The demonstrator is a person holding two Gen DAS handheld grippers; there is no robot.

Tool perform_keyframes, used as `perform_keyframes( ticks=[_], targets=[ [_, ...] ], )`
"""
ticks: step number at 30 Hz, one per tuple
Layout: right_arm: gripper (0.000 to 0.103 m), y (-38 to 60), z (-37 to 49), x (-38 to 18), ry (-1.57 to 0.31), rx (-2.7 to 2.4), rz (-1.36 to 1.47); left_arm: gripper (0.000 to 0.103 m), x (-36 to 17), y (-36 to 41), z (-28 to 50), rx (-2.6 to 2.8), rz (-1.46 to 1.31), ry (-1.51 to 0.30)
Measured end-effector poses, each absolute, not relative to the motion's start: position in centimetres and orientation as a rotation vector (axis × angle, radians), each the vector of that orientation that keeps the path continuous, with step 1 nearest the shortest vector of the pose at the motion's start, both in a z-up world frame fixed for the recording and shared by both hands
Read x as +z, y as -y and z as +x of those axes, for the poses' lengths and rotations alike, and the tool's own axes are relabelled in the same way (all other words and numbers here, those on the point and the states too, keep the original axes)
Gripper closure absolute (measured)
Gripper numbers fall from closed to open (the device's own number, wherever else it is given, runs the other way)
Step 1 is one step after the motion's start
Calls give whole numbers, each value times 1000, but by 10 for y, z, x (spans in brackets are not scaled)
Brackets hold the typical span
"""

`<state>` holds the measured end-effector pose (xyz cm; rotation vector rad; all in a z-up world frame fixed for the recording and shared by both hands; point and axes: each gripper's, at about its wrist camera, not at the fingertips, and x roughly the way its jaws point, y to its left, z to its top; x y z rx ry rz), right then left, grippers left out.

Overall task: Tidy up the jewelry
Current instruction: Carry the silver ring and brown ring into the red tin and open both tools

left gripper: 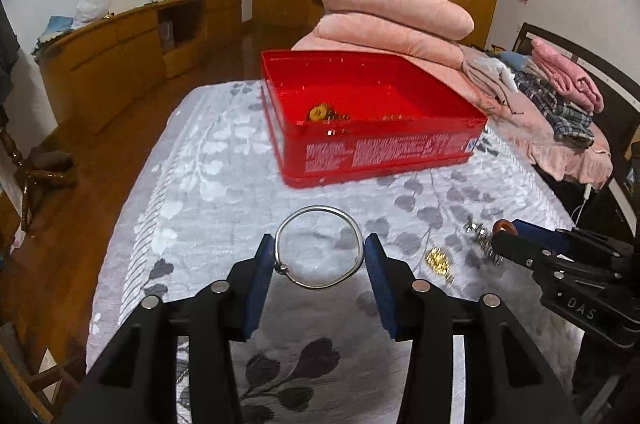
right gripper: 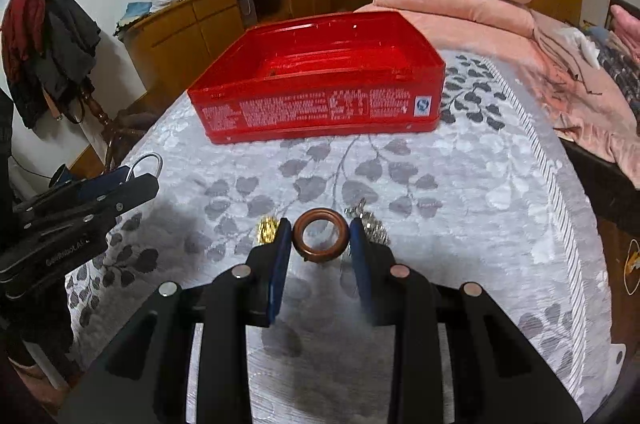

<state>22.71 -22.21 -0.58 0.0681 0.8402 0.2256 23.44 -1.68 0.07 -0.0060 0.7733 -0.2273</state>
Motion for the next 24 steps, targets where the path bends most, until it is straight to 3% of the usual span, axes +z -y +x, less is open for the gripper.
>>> perform_keyframes(
  ticks=[24],
  targets=[
    [74, 223, 279, 37, -751, 216, 69, 57, 34, 29, 284, -222, -35, -707]
  ],
)
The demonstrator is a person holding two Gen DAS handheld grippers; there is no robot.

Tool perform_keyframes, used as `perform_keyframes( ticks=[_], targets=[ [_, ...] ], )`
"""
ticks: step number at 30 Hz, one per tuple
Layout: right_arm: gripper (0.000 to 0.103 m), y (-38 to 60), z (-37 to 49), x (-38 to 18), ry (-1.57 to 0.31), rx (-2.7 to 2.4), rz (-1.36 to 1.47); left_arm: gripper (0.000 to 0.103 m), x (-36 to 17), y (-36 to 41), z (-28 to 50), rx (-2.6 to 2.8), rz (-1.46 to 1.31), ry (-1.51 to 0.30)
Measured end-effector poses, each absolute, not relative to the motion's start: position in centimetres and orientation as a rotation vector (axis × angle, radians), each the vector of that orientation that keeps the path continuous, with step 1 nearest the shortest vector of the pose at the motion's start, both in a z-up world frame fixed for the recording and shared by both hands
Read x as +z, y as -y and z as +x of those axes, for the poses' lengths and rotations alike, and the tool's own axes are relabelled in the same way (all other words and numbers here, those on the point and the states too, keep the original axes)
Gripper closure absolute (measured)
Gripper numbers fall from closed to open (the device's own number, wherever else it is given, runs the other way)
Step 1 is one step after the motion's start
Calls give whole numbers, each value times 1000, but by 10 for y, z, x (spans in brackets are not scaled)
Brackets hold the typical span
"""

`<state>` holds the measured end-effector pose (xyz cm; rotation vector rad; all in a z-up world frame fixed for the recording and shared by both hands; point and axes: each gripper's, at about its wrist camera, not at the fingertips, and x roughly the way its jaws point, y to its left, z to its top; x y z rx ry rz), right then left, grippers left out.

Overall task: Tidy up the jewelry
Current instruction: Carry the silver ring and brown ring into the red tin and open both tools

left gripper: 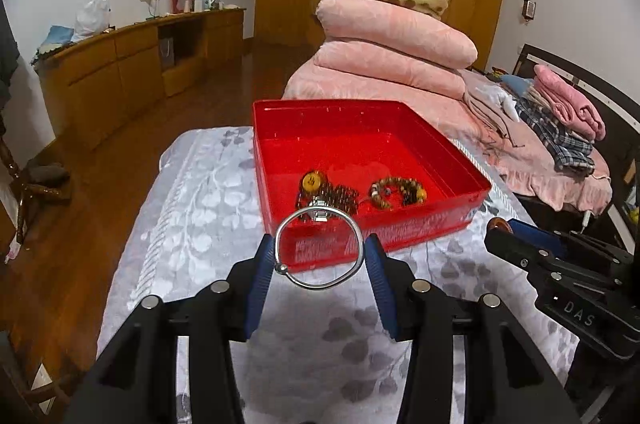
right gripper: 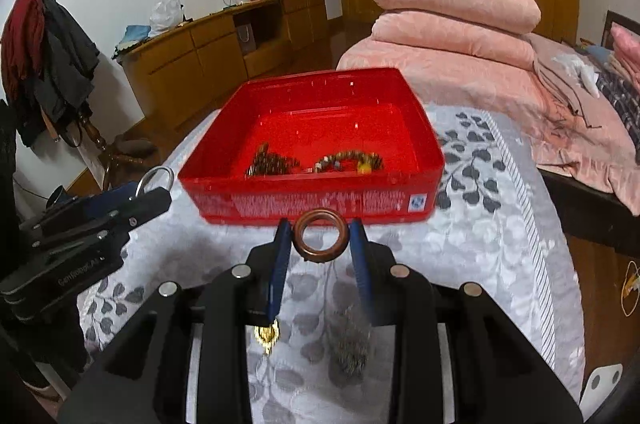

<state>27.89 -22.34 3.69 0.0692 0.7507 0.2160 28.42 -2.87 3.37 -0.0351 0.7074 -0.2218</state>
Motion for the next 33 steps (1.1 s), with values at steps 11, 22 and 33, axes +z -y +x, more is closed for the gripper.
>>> perform_keyframes(
  ticks=[11, 22, 33],
  targets=[
    [74, 221, 325, 46, -749, 226, 95, 57, 41, 47, 333, -208, -35, -716],
    [74, 225, 367, 46, -772, 205, 111, 57, 33, 53, 371, -197, -49, -752],
    [74, 230, 386, 31, -815, 185, 128, 57, 20, 55, 395, -171, -56, -794]
  ],
)
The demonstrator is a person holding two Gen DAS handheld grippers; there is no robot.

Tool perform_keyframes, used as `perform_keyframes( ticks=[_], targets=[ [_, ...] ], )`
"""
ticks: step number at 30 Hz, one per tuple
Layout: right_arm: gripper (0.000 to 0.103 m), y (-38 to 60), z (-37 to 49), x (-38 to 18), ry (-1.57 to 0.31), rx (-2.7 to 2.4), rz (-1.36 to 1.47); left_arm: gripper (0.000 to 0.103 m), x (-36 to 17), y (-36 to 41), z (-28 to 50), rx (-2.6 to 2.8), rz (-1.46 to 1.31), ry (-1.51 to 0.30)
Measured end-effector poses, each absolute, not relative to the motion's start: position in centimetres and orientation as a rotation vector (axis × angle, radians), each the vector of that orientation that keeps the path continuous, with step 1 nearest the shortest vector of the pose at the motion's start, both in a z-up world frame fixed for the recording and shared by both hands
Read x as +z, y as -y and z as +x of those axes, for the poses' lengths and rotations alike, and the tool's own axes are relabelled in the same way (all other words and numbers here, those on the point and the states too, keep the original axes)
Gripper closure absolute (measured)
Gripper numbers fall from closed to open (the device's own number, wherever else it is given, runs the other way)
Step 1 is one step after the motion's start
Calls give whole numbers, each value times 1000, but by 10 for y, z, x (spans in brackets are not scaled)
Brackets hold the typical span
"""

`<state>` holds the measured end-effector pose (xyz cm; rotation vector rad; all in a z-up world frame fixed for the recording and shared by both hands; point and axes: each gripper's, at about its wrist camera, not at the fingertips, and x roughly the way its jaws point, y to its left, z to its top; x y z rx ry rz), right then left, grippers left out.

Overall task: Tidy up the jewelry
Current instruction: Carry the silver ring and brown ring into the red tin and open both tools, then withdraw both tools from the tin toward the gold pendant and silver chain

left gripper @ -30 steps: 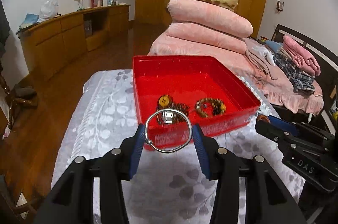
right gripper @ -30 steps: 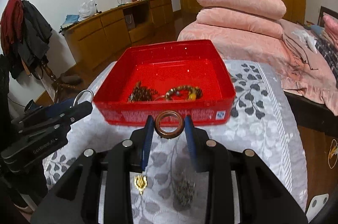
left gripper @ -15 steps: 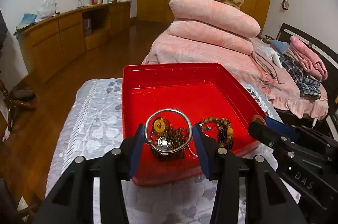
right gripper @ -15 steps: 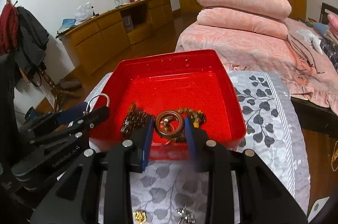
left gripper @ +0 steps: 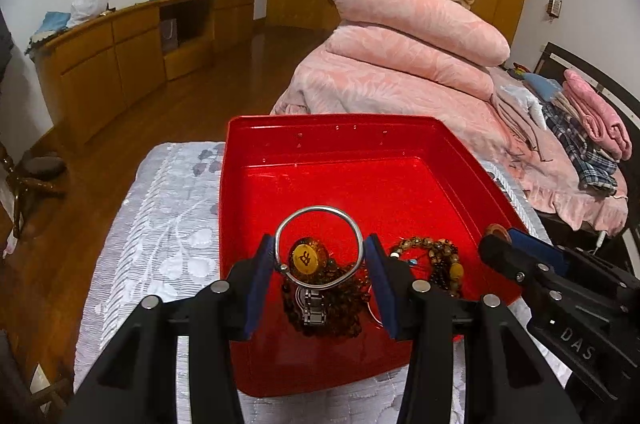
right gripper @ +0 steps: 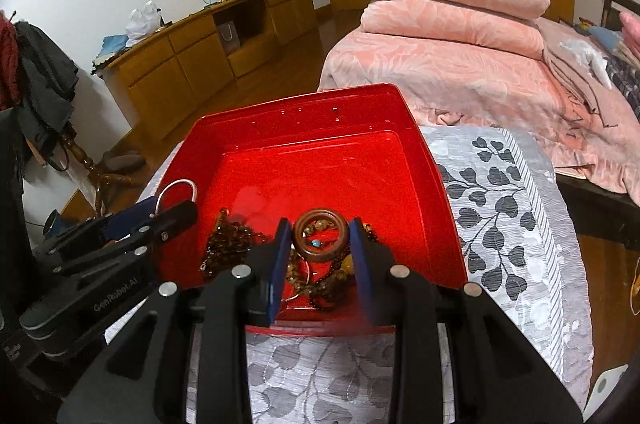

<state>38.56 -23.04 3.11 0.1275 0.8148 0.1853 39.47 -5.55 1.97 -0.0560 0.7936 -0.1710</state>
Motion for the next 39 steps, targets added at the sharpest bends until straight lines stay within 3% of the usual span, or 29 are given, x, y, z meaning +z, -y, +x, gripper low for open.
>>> perform_keyframes(
  ticks=[4, 6, 9, 11, 18, 24, 27, 39],
  targets=[
    [73, 230, 391, 27, -822, 166, 119, 57, 14, 58, 400, -166, -40, -808],
    [61, 232, 392, 26, -816, 156, 121, 55, 10, 58, 403, -167, -35, -823],
    [56, 238, 387, 31, -782, 143, 121, 35, 13, 56, 397, -165, -44, -793],
    [46, 241, 381, 37, -755, 128, 118, 33, 19, 54, 393, -163, -55, -772],
    [43, 258, 341, 52, -690, 105, 117, 23, 35, 37, 346, -119, -28, -702],
    [28, 262, 296, 40, -687, 87, 90, 8, 26, 27, 306, -108, -5, -701],
    [15, 264, 277, 31, -694, 78, 85, 6, 17, 26, 291, -91, 7, -709],
    [9, 253, 233, -3, -790, 93, 25, 6, -8, 26, 247, -121, 14, -763]
  ],
)
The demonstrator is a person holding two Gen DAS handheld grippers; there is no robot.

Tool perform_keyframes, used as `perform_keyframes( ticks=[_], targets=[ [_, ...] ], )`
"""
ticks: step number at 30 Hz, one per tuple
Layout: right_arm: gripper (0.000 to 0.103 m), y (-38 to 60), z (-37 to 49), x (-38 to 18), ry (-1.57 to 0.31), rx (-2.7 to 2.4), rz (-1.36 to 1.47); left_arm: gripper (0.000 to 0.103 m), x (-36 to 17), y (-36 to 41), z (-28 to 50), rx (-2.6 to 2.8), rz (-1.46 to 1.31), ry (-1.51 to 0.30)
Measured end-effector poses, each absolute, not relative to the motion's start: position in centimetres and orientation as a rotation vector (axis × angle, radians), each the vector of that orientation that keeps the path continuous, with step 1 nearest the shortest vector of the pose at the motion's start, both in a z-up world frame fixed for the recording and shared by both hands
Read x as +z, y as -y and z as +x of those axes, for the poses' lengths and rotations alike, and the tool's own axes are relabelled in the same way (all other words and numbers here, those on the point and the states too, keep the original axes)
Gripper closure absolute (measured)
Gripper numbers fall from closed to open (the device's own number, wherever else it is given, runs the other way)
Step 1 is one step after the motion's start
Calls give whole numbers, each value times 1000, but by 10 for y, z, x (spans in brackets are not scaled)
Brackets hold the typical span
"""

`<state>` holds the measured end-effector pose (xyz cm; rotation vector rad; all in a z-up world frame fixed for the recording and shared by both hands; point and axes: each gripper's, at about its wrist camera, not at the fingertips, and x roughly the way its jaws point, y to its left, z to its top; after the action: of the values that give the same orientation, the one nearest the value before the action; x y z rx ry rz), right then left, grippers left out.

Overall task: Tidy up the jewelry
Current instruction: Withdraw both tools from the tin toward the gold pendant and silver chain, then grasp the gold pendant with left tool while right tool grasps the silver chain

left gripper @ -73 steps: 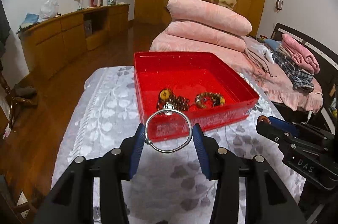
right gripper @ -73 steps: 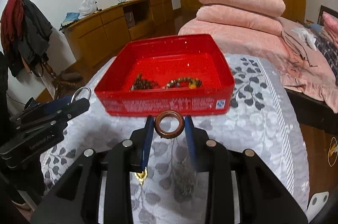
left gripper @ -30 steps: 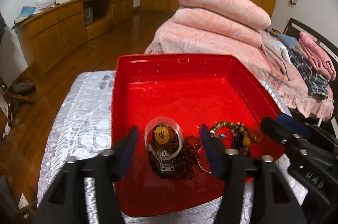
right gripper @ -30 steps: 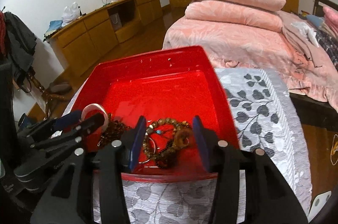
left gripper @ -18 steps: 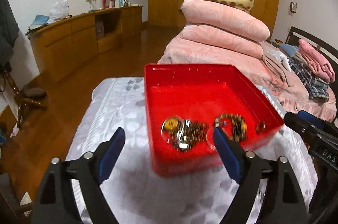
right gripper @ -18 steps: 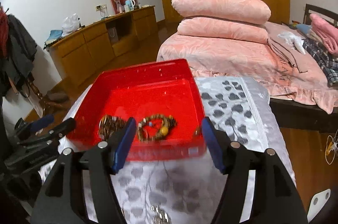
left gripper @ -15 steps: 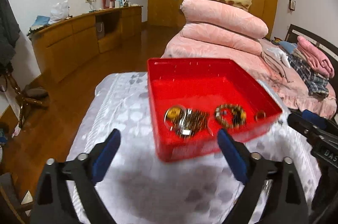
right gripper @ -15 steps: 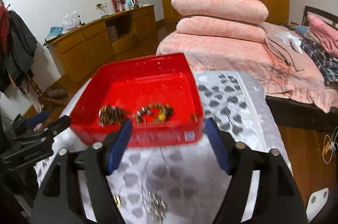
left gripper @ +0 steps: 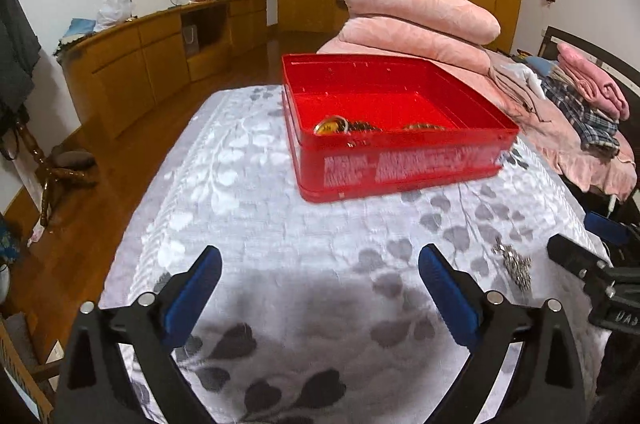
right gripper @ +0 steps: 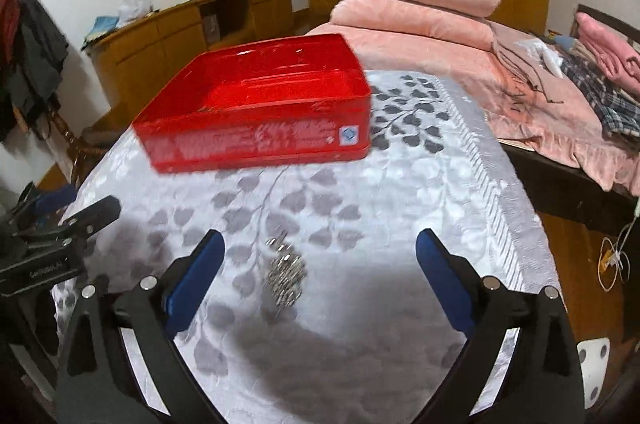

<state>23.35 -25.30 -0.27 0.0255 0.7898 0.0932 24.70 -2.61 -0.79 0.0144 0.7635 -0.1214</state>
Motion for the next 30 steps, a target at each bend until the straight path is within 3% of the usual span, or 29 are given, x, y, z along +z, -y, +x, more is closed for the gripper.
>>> perform_keyframes(
  ticks=[10, 12, 14, 16, 20, 27, 30],
  targets=[
    [10, 236, 226, -22, -836, 133, -4, 6, -24, 27, 237, -114, 1, -804],
    [15, 236, 227, -24, -844, 131, -6, 6, -26, 26, 238, -110, -5, -811],
    [27, 235, 230, -27, -865, 140, 1, 6, -27, 25, 238, -107, -10, -816],
    [28, 235, 232, -31, -881, 136, 4, 6, -29, 24, 239, -106, -13, -823],
    [44, 236, 237, -36, -916, 140, 14, 6, -30, 24, 240, -112, -19, -829],
    [55, 234, 241, -41, -936, 133, -7, 6, -31, 28, 241, -128, -40, -847],
    [72, 235, 242, -40, -935, 129, -18, 6, -31, 33, 240, -138, -41, -852]
  ],
)
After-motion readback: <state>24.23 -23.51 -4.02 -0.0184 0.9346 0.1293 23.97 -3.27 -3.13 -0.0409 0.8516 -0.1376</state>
